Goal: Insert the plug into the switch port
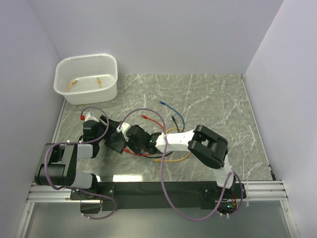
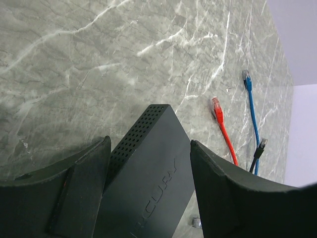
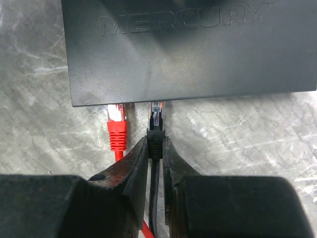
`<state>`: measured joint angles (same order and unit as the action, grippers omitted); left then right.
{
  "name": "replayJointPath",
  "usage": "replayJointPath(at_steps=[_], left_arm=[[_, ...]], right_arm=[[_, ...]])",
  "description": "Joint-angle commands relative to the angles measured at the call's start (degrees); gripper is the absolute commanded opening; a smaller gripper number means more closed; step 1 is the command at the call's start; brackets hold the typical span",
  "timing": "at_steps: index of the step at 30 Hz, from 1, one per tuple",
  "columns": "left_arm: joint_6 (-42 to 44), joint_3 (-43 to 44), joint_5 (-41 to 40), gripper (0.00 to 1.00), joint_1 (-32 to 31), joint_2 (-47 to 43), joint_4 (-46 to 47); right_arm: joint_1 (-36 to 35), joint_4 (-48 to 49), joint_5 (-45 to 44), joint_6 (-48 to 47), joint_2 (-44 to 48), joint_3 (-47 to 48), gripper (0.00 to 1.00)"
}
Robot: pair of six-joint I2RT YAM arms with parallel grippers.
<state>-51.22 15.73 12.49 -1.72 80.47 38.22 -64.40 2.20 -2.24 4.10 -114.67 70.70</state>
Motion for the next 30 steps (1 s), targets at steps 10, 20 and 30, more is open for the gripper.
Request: replayJointPath(at_steps=[10, 20, 30], left_arm=[[-0.9, -1.1, 4.8, 0.70, -2.2, 1.0, -3.8], [-0.9, -1.0, 4.4, 0.70, -2.4, 0.7, -4.6], [-1.0, -1.0, 4.8, 0.70, -2.8, 1.5, -4.6]], right_arm=[[-3.1, 11.7, -6.9, -6.9, 0.9, 6.1, 0.00], [-3.6, 9.9, -7.9, -5.1, -1.4, 8.1, 0.00], [1.0, 9.3, -4.1, 0.5, -2.1, 7.6, 0.00]])
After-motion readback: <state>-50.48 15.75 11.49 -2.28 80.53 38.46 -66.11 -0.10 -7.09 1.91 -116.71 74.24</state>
